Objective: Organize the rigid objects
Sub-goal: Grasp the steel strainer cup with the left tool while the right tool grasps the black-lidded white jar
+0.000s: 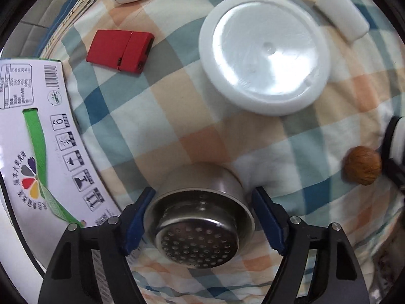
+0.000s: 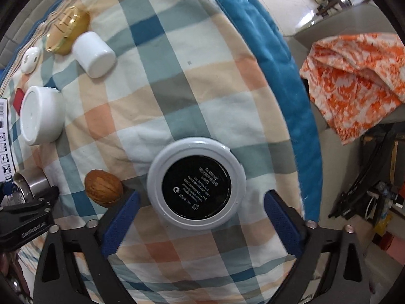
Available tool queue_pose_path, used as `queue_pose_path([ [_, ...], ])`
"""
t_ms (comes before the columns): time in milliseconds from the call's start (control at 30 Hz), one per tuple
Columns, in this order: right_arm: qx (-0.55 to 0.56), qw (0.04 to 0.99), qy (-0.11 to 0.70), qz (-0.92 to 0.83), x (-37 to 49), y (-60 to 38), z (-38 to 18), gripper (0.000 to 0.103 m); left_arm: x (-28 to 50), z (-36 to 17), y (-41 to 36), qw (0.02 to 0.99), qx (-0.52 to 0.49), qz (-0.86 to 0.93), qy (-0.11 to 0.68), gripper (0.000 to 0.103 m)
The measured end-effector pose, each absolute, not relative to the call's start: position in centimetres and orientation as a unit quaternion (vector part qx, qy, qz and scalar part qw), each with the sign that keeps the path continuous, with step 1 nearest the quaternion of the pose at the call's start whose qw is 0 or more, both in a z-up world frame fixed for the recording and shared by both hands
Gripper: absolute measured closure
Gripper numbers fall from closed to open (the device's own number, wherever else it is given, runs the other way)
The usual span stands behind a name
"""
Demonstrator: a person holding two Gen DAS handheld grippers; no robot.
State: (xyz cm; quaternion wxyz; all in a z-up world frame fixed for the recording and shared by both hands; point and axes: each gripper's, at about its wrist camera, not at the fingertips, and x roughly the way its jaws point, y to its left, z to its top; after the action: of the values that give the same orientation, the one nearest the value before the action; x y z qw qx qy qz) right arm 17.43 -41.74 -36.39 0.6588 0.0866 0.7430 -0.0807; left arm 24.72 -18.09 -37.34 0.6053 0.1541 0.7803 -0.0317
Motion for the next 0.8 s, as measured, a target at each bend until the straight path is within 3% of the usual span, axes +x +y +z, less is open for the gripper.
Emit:
queue_pose_path([
  [133, 0.126, 0.642, 0.752, -0.077, 17.1, -42.5, -37.9, 0.02, 25.8, -35.9, -16.6, 0.599, 0.018, -0.049, 0.799, 0.026],
  [233, 0.142, 0.646, 0.746, -0.081, 17.4, -43.1, -38.1, 0.02, 26.0, -36.1, -15.3, 0.586, -0.027, -0.046, 0.808, 0.026],
  [467, 0.146, 0.646, 0.743, -0.092, 18.1, -43.5, -38.7, 0.02, 24.9, -36.9, -16.4, 0.597, -0.005, -0.043, 0.801, 0.02],
  [600, 0.132, 0.65, 0.742, -0.099, 18.4, -43.0, -38.9, 0.025, 24.2, -35.9, -19.2, 0.607, 0.05, -0.029, 0.793, 0.034],
  [800, 0.119, 0.651, 0.743, -0.098, 18.0, -42.0, -38.2, 0.026, 21.5, -35.2, -21.6, 0.616, 0.06, -0.029, 0.785, 0.034],
])
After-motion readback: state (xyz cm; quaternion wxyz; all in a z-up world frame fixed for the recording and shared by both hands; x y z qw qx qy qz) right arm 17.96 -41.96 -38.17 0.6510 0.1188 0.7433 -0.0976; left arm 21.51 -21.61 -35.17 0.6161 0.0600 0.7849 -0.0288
